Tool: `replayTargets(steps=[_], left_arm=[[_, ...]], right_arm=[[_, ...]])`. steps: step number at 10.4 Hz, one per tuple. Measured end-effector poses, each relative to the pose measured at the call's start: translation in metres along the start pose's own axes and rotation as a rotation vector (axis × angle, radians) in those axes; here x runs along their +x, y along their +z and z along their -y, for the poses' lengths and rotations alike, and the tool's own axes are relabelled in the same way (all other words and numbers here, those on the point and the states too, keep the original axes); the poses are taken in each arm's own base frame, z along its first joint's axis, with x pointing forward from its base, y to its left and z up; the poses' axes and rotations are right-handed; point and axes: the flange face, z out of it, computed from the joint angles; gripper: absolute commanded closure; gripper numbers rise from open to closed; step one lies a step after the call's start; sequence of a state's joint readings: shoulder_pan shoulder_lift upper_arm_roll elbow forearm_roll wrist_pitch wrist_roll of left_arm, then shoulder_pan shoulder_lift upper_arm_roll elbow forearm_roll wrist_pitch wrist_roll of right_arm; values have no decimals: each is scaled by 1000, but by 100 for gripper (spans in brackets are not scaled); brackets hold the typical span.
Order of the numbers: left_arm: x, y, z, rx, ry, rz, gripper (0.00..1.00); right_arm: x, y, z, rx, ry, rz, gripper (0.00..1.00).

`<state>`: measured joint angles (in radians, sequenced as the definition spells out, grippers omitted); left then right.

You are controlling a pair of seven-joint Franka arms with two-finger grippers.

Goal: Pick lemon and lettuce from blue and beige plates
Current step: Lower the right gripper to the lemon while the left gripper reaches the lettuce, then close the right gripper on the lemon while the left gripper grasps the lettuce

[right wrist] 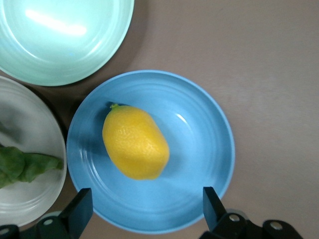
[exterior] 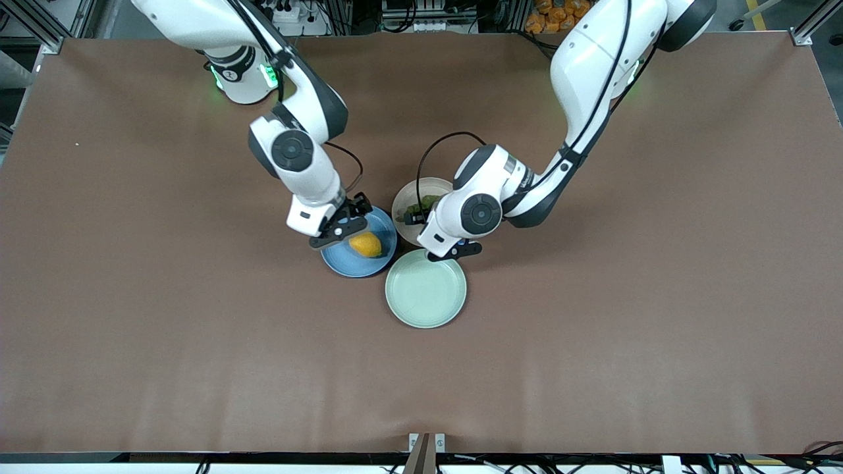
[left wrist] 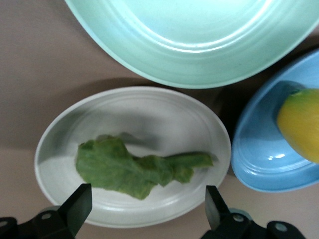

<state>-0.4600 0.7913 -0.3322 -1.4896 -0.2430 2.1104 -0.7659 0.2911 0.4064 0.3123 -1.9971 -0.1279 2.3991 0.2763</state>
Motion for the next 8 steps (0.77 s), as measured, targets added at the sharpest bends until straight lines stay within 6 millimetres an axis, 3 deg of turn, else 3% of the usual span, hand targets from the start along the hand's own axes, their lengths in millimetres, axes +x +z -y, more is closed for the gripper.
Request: replayTargets(steps=[3,6,7,8], left_arm=[[6,28,3,10,-14,-1,0],[12,42,8,18,-42,4,0],[13,44,9,18,-44,4,11],[13,44,9,17,-46,3,30]], right_arm=[[0,34,5,-35,7,-15,6],[-1,52,9,-24,26,-18,9],[-1,55,12,-20,31,-21,13],[-2,57,15,-17,37,-23,16]])
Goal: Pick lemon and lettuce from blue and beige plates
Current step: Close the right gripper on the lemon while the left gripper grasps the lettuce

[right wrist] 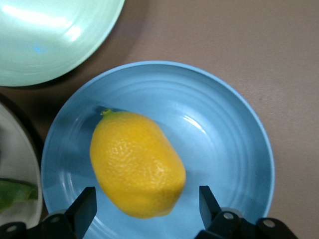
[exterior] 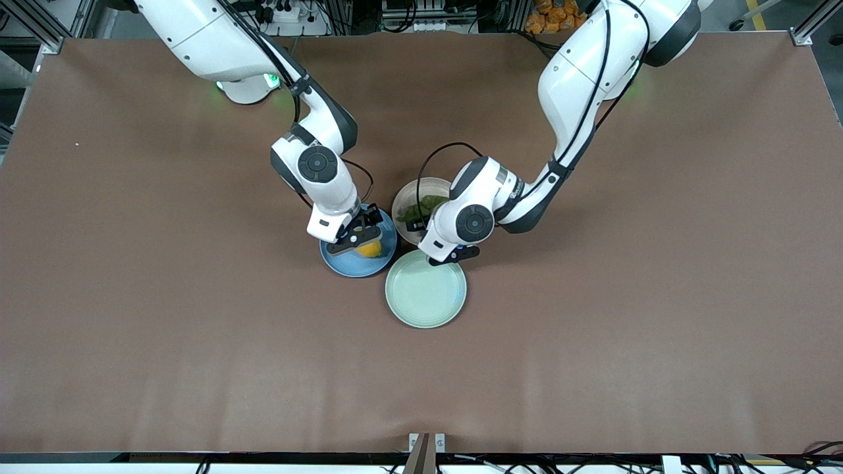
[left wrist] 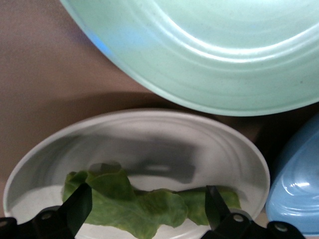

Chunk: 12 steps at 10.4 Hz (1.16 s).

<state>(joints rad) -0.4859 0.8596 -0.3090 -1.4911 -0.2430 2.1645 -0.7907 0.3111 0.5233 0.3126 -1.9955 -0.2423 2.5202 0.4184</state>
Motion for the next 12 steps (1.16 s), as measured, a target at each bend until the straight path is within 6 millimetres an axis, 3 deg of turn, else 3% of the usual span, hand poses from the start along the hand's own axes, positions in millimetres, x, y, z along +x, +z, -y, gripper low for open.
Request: replayTargets(steps=[1,4,5,6,8,10,11,12], left_arm=[[0,0,0,-1,-1,-1,40],[0,0,0,-1,-16,-1,52],[0,0,-1,-2,-21,-2,62],[0,-1,-1,-4,-31,-3,81],[0,-2,-2,-6,-57,-5,100],[1,-5,-3,-12,-77,-9,100],[2,-7,-4,-15,-78,-12,100],[4,-11,-4,-21,-81,-16,100]], right_arm=[[0,2,3,2,3,-1,16],[6,-2,5,6,7,-13,13],[8,-4,5,7,7,-19,12],[9,-5,5,2,0,-25,12],[11,-6,4,-13,-10,-33,12],[10,-4,4,-15,-13,-33,14],[10,-3,4,-16,-14,-31,21],[10,0,4,-15,-17,-33,40]])
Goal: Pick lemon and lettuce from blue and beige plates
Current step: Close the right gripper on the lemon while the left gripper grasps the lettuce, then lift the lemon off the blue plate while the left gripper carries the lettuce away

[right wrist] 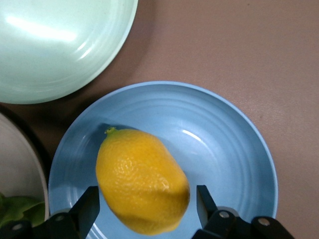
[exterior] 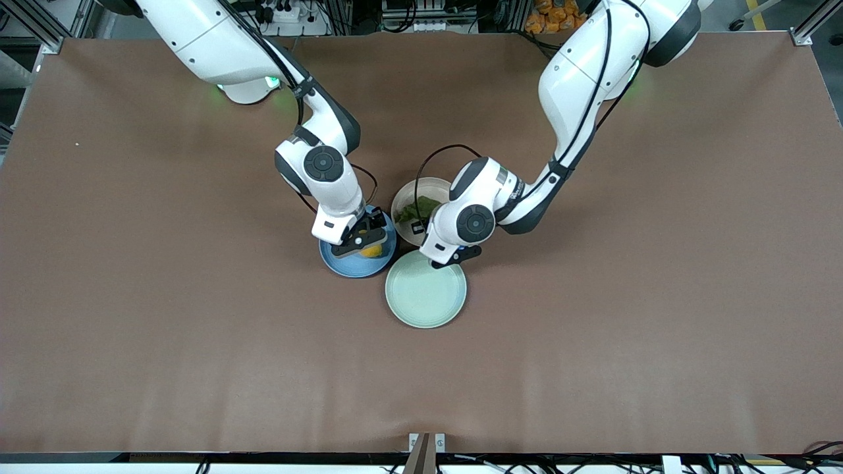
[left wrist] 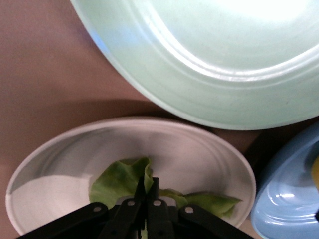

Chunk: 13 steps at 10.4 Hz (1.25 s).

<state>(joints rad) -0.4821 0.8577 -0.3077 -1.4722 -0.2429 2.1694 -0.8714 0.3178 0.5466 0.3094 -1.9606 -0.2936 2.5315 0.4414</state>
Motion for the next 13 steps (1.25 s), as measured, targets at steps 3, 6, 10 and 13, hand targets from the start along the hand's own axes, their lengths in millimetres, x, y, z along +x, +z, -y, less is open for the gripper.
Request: replayTargets(steps=[3,6,10,13], left_arm=[[6,-29,-1,-28,-8,-22,100],[27,-105,22,-39,-51,-28,100],[47,-193,66,-41,-80,-60,100],[95,-246,134,-46,-90,-87,100]], right_arm=[[3,4,0,-6,-13,-8,100],[13,-4,-12,-11,8,-21,100],[30,-97,-84,-35,68,57,100],[16,-166,-195,-37,116,106,100]])
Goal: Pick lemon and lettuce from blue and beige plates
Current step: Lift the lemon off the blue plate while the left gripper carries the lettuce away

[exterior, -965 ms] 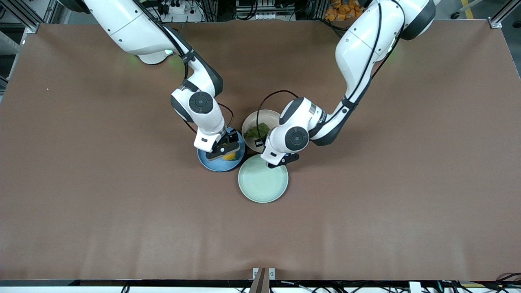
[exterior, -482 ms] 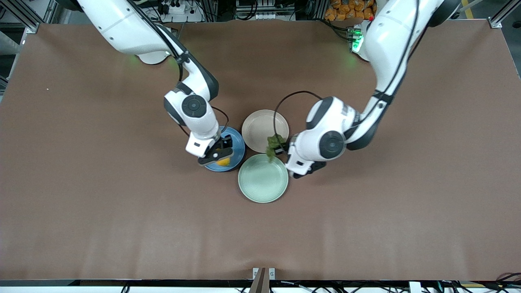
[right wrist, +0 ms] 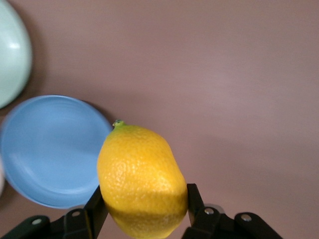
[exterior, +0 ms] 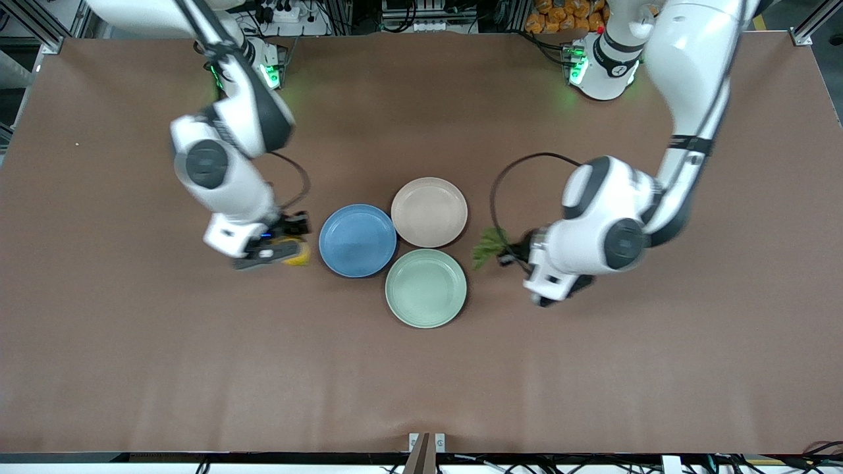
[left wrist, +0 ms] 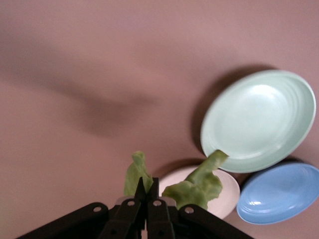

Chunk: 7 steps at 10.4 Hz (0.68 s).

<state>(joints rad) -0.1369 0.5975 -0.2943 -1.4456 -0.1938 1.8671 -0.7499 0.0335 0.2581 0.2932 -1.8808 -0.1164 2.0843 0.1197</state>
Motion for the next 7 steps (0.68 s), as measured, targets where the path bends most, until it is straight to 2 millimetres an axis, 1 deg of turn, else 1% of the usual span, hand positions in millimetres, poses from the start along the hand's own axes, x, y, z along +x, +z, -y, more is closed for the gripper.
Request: replayTargets(steps=[1,2,3,4,5,6,7], left_arm=[[20,-12,25,13,3,-10,100],[38,-22,49,29,14,-17,100],[55,-30,72,32,37,-21,100],[72,-36,97,28,63,-17,100],[91,-41,130,20,87,-9,100],[108,-45,161,10,113,-2,100],[121,-44,188,1,139,8,100]], right_arm=[[-3,0,-49,-10,31,18,100],[-8,9,-96,-17,61,35,100],[-16,21,-140,-22,92,56,100],[-23,36,-172,-21,121,75,100],[-27,54,-191,-8,150,79,100],[-27,75,-194,20,175,65,100],[-27,98,-191,45,192,47,100]])
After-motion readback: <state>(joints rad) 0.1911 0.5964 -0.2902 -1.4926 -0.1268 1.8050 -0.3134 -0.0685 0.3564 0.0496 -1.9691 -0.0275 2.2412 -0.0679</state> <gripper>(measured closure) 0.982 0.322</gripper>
